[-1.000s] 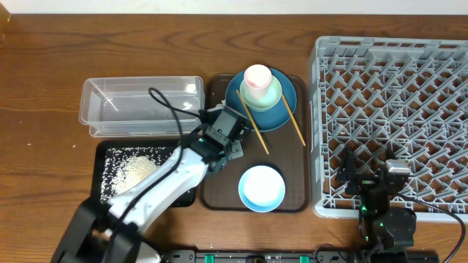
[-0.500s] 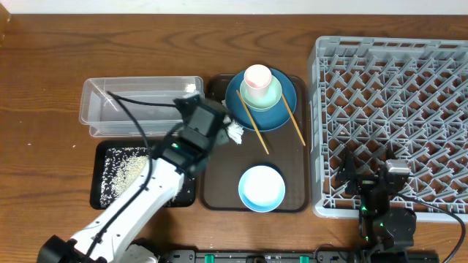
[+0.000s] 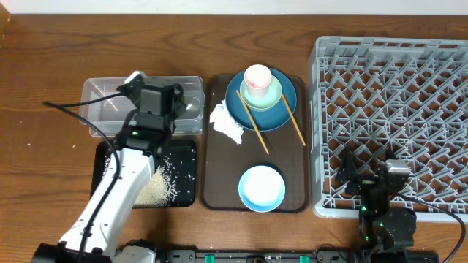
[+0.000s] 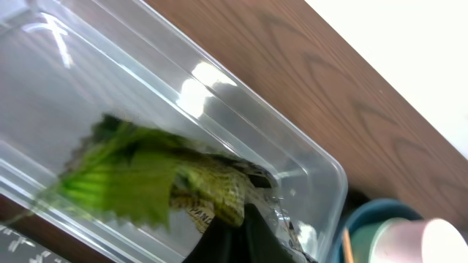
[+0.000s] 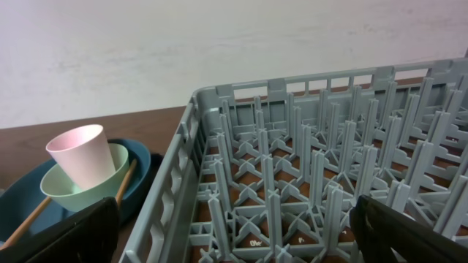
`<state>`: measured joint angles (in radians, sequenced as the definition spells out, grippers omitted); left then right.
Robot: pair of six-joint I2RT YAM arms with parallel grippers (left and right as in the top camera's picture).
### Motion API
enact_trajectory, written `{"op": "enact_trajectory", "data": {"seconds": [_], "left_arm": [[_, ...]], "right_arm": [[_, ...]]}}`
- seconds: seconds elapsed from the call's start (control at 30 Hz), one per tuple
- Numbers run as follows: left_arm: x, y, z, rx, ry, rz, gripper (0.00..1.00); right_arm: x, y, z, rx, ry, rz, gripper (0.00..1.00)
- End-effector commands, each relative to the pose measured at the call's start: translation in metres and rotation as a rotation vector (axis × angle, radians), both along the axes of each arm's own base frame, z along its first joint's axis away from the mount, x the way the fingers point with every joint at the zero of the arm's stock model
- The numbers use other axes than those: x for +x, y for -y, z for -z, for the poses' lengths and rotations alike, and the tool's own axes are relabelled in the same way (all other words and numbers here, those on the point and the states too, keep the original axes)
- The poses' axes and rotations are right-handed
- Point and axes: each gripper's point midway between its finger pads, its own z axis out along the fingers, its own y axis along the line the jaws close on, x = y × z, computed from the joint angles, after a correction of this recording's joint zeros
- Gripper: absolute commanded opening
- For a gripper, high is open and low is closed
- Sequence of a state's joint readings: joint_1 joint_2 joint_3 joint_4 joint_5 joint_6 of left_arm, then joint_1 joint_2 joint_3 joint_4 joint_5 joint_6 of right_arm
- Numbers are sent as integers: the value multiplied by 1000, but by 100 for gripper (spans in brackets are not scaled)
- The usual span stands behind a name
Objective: Sort waste into correct bins and load items into the dishwasher rack
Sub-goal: 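Lift the wrapper and drop it into the clear plastic container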
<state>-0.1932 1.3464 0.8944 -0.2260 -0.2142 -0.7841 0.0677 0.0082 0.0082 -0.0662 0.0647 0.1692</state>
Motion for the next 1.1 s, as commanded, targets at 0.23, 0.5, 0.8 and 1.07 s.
{"op": "enact_trajectory", "data": {"seconds": [0.23,0.5,0.8,1.07], "left_arm": [[2,-20,10,26,-23,-57,21],[2,-25,10,45,-23,-76,22],[-19,56,6,-160,-76,352,47],[-69,103,22,-103,-222,568,56]], "right_arm": [[0,-1,2,9,-5,-1,99],[0,-1,2,9,-5,-1,99],[0,-1,2,9,-5,-1,99],[0,-1,2,9,-5,-1,99]]}}
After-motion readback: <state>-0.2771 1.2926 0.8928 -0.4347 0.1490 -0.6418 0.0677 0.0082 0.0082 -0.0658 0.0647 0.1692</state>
